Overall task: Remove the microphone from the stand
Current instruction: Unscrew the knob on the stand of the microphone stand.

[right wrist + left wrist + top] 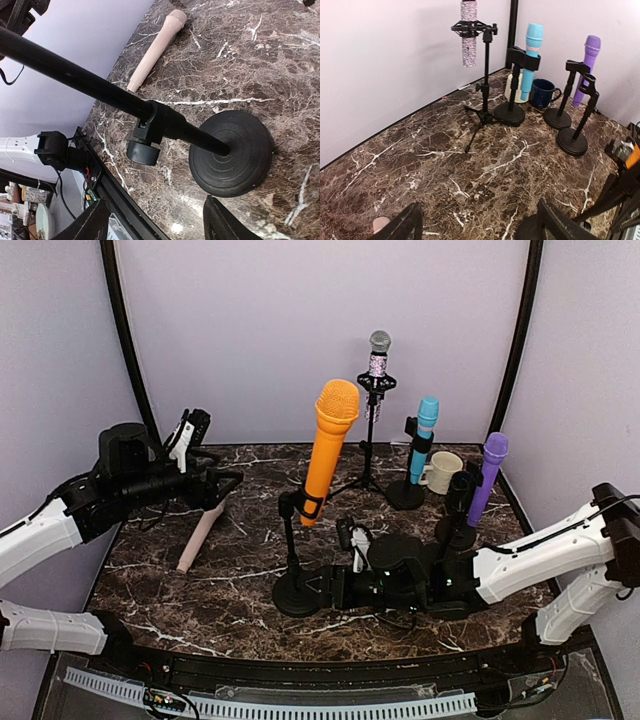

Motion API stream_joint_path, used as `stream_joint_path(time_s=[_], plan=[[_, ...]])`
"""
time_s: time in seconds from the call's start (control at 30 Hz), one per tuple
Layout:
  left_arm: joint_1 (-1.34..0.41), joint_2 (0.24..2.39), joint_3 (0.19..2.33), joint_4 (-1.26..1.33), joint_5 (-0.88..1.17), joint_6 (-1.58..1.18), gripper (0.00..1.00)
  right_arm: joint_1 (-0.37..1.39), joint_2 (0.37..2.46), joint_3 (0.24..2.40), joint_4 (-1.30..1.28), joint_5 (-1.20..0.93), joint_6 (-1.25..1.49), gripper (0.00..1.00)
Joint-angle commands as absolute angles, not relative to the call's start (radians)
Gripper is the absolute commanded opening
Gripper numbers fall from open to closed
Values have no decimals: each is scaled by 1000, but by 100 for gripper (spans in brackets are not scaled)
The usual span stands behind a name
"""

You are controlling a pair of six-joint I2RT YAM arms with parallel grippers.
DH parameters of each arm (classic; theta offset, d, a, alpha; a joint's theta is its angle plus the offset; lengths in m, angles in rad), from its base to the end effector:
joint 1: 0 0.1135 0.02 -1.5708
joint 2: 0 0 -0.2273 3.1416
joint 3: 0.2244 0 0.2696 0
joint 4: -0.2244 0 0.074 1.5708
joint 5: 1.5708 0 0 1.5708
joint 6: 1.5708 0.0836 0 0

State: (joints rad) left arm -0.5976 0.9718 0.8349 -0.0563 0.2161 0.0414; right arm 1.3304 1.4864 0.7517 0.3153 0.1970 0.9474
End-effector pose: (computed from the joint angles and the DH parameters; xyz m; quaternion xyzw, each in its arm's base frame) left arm 0.2488 -0.1910 0.2949 0.3061 0.7071 -0.2535 0.5848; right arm 0.1060 0.3638 0.1448 -0.1063 0.8297 0.4575 0.3017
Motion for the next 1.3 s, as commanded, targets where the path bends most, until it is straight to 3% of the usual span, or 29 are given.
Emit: stream_joint_path(time_s=[0.0,0.2,0.5,1.27], plan=[[-553,1041,930,-26,157,-31,80,1336,1531,780,431,197,1062,63],[-548,1096,896,28,132,42,79,1336,1606,820,477,203,1093,60],[-548,1001,841,25,82,38,79,1336,1670,880,498,203,1085,54],[-548,960,839,10,41,61,79,1344,1702,907,434,268,1085,13]])
